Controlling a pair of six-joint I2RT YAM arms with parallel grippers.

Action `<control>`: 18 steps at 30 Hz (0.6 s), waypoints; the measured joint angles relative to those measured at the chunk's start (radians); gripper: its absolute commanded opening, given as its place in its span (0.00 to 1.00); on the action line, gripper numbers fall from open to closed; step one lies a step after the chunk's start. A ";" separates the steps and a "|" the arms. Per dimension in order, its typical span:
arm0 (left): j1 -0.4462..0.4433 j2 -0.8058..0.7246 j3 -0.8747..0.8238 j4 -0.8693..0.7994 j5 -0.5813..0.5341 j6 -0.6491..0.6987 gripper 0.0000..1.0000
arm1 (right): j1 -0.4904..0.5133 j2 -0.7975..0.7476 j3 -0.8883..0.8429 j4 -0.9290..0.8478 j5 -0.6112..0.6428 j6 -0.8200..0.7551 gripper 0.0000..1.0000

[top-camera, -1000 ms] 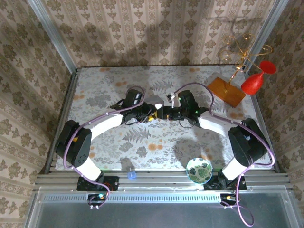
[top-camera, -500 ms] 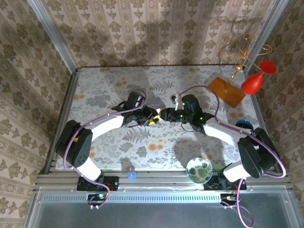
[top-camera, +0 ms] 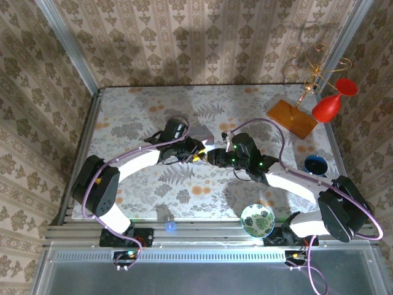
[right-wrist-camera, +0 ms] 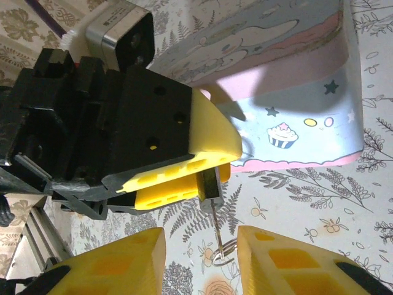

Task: Unlock a padlock with a key

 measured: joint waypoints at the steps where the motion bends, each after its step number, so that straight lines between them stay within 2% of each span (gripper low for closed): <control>1: 0.000 0.000 0.000 0.000 0.000 0.000 0.00 | 0.002 0.000 0.000 0.000 0.002 0.001 0.34; 13: 0.000 0.000 0.000 0.001 0.001 0.000 0.00 | 0.025 0.088 0.000 0.007 0.001 0.029 0.27; 18: 0.001 0.000 0.000 0.001 0.005 0.000 0.00 | 0.027 0.096 0.000 0.009 -0.002 0.042 0.15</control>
